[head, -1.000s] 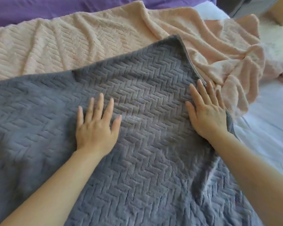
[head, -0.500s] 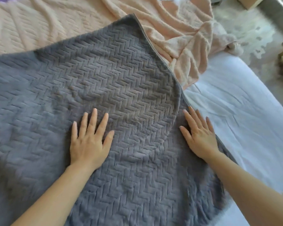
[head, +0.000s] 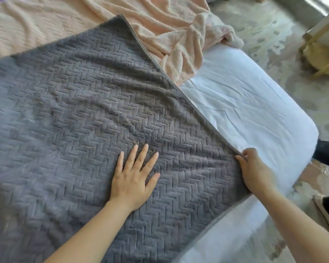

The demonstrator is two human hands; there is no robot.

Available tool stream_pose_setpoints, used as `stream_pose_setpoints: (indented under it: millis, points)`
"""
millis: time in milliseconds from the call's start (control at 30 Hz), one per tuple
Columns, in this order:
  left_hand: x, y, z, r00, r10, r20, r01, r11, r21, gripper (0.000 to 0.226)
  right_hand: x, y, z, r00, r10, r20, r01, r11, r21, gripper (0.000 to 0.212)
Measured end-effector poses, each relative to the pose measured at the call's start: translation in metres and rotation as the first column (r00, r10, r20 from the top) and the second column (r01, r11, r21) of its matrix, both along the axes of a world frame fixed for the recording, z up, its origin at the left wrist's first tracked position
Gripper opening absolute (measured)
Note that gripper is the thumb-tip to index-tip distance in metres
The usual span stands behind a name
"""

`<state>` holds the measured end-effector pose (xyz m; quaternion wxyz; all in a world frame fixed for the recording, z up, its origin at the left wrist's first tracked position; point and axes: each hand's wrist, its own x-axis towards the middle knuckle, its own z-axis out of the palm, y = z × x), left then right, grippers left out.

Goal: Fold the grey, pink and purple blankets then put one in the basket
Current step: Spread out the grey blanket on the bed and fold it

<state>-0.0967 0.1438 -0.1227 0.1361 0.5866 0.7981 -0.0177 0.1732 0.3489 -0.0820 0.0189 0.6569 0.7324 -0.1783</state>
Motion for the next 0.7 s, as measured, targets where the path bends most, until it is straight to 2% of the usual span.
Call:
stream_pose_setpoints:
  millis: [33, 67, 167, 233, 300, 333, 400, 500, 567, 633, 700]
  points:
    - [0.001, -0.002, 0.0, 1.0, 0.016, -0.003, -0.016, 1.0, -0.01, 0.061, 0.0, -0.002, -0.001, 0.999, 0.019, 0.041, -0.02, 1.0, 0.017, 0.014]
    - [0.002, -0.005, 0.0, 0.999, 0.037, 0.001, -0.036, 0.999, -0.019, 0.061, -0.003, -0.005, -0.002, 0.994, 0.066, 0.083, -0.071, 0.996, 0.057, 0.021]
    - [0.014, -0.03, 0.006, 0.997, 0.074, 0.024, -0.073, 0.997, -0.039, 0.06, -0.038, -0.033, 0.0, 0.955, 0.289, 0.061, -0.295, 0.941, 0.163, 0.053]
    - [0.024, -0.058, 0.012, 0.996, 0.082, 0.03, -0.081, 0.996, -0.037, 0.06, -0.065, -0.067, -0.002, 0.841, 0.54, 0.031, -0.539, 0.831, 0.136, 0.06]
    - [0.029, -0.091, 0.015, 0.993, 0.116, 0.034, -0.114, 0.993, -0.033, 0.059, -0.076, -0.102, -0.013, 0.713, 0.698, 0.068, -0.701, 0.711, 0.044, 0.064]
    - [0.03, -0.109, 0.017, 0.99, 0.141, 0.03, -0.14, 0.989, -0.039, 0.059, -0.075, -0.114, -0.018, 0.689, 0.718, 0.102, -0.721, 0.693, -0.012, 0.066]
    - [0.031, -0.146, 0.02, 0.982, 0.191, 0.008, -0.19, 0.98, -0.057, 0.059, -0.072, -0.127, -0.024, 0.709, 0.691, 0.141, -0.688, 0.722, -0.075, 0.067]
    - [0.032, -0.2, 0.021, 0.963, 0.269, -0.031, -0.27, 0.96, -0.072, 0.059, -0.084, -0.145, -0.02, 0.759, 0.646, 0.077, -0.646, 0.762, -0.031, 0.063]
    - [0.033, -0.231, 0.023, 0.933, 0.355, -0.049, -0.358, 0.931, -0.072, 0.059, -0.107, -0.172, -0.015, 0.701, 0.713, -0.014, -0.713, 0.701, 0.012, 0.062]
    - [0.036, -0.262, 0.024, 0.885, 0.462, -0.063, -0.466, 0.882, -0.073, 0.058, -0.123, -0.208, -0.016, 0.593, 0.803, -0.064, -0.804, 0.594, 0.004, 0.062]
    - [0.043, -0.294, 0.026, 0.818, 0.572, -0.066, -0.576, 0.815, -0.072, 0.058, -0.123, -0.242, -0.023, 0.477, 0.878, 0.03, -0.878, 0.478, -0.029, 0.06]
